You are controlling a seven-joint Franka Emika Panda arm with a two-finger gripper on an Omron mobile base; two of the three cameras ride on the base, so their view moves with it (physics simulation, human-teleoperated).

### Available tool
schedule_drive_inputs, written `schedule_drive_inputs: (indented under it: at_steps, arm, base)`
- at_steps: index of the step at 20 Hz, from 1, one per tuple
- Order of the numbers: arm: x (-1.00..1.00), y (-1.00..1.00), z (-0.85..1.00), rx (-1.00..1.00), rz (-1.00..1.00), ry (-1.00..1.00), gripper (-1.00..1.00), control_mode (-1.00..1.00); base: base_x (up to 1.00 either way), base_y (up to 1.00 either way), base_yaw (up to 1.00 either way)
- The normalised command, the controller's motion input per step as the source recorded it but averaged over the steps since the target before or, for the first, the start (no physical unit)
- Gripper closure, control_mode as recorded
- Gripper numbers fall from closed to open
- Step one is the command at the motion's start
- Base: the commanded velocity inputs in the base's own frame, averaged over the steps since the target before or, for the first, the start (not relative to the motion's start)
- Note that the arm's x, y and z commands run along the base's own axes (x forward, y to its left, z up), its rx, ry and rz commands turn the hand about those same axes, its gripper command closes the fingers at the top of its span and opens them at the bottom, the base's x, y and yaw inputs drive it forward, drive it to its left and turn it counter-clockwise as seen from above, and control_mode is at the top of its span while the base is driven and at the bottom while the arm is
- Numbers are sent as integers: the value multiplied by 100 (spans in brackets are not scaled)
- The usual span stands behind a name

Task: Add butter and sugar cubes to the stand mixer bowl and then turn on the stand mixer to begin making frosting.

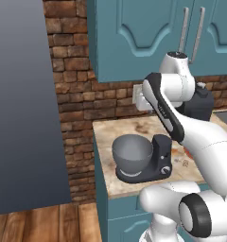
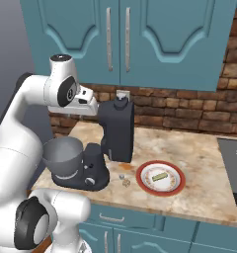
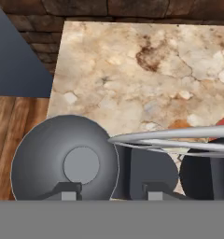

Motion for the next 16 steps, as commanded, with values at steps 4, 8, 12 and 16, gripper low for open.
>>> schedule_drive_inputs:
  at_steps: [4, 8, 12, 16]
  arm:
    - [0, 0, 0, 0, 0, 0, -100, 100]
    - [0, 0, 0, 0, 0, 0, -100, 100]
    - [0, 0, 0, 0, 0, 0, -100, 100]
    - [0, 0, 0, 0, 0, 0, -100, 100]
  base:
    - [-5, 0, 0]
    - [-57, -1, 0]
    - [-58, -10, -2]
    - [-20, -28, -4]
